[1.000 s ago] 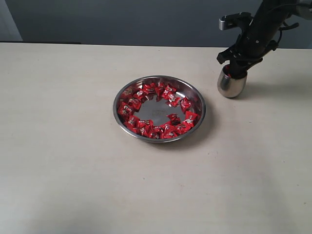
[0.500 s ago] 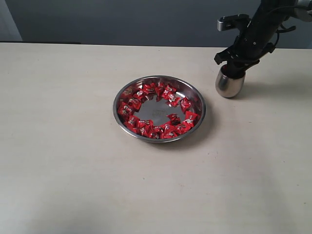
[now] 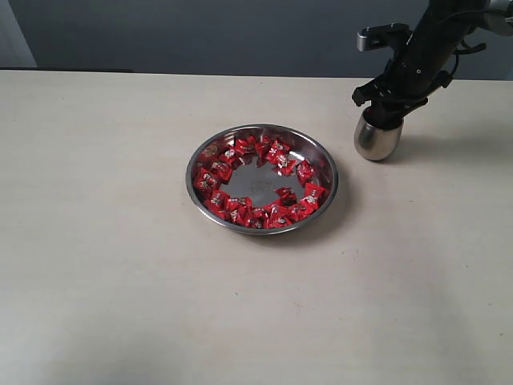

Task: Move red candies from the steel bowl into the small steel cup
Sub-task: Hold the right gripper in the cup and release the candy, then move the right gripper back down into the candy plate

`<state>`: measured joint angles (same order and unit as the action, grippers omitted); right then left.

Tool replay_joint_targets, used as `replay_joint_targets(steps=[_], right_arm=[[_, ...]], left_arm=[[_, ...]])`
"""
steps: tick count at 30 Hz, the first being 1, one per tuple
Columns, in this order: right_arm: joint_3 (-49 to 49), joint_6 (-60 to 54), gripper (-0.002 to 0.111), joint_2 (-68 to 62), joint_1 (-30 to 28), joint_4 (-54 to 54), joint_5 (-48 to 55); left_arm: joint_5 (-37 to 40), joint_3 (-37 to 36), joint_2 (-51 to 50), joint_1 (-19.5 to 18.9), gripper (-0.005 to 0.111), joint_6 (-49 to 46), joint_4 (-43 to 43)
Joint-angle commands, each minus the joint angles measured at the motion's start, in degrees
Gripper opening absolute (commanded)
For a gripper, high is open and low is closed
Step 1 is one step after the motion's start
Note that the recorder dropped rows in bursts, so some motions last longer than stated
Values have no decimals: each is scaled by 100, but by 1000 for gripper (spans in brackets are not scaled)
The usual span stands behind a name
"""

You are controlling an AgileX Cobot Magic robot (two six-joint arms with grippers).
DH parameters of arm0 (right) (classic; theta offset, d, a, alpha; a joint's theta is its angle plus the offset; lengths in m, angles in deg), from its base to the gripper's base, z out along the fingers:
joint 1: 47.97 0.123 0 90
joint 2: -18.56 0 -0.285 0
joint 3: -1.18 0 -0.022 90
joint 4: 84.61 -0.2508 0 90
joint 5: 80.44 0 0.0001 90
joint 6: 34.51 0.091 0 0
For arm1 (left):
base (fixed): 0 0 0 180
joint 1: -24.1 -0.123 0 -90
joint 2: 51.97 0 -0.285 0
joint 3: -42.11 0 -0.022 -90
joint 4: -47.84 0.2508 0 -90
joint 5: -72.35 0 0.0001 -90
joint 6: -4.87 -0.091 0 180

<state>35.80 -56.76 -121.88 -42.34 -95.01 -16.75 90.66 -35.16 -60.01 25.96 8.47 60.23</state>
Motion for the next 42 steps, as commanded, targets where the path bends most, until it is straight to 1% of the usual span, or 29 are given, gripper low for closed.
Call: replay_joint_targets(steps=[1,24,27,32,35,37,38,42], right_arm=[[-7,-74,42,1,9,-13,94],[-7,-74,42,522,9,-3,70],[-7,-74,42,605,9,-194,149],[-7,-74,42,686,49,-930,226],[-7,-89,42,686,190,-1239,351],[-18,-198,42,674,397,-1391,417],[-18,-389,42,636,702,-1498,439],[-18,-677,42,504,1275,-1298,284]], left_arm=[[-39,6,25,2,0,31,17],[-39,6,25,2,0,31,17],[-39,6,25,2,0,31,17],[-39,6,25,2,0,31,17],[-39,6,25,2,0,31,17],[-39,6,25,2,0,31,17],[-39,6,25,2,0,31,17],[-39,6,25,2,0,31,17]])
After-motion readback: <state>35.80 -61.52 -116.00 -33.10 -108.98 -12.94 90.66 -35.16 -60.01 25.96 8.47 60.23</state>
